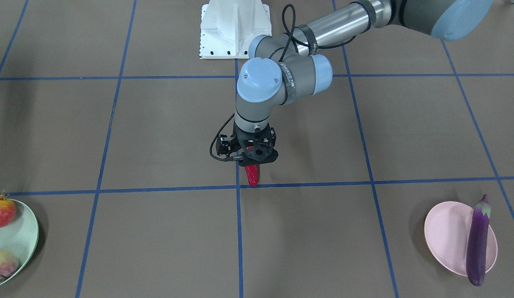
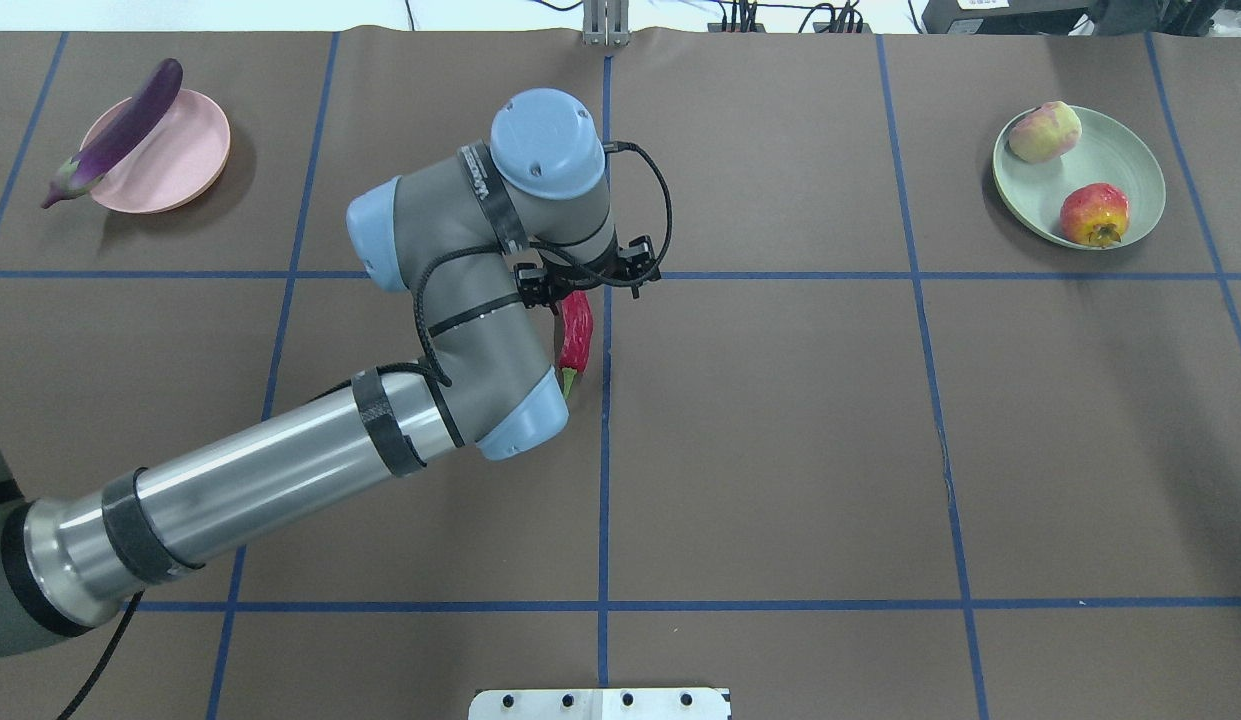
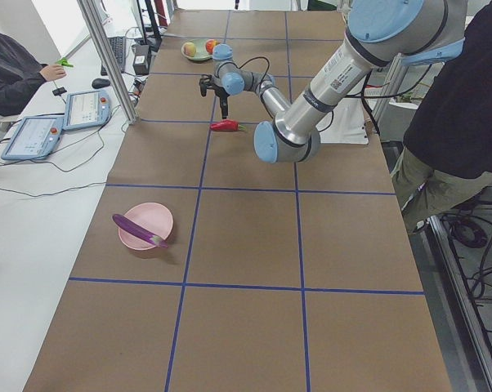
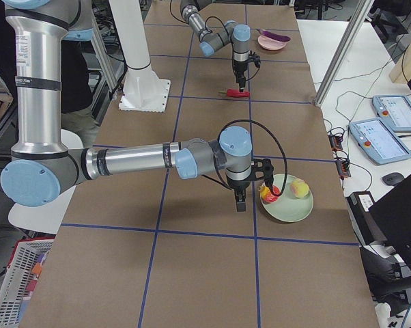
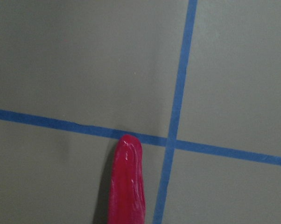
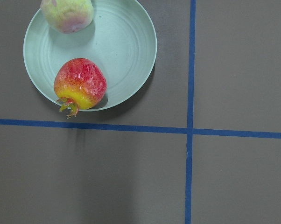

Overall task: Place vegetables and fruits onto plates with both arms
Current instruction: 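Move the left gripper back and grasp the red chili pepper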

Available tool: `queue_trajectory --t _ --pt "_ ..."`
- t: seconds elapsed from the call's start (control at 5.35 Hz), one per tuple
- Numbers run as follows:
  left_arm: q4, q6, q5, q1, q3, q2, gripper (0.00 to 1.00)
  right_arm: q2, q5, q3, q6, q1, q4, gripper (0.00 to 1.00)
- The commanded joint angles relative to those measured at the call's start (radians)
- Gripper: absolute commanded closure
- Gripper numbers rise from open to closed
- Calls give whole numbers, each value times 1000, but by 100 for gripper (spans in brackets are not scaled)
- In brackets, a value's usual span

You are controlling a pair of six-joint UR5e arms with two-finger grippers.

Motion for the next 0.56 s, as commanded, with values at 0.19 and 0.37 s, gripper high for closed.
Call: queue_trajectory --t 0.19,0.37 --pt "0 -2 46 33 24 29 3 -1 1 -1 1 0 0 0" --pt "-1 0 65 36 30 35 16 -1 3 -1 1 0 0 0"
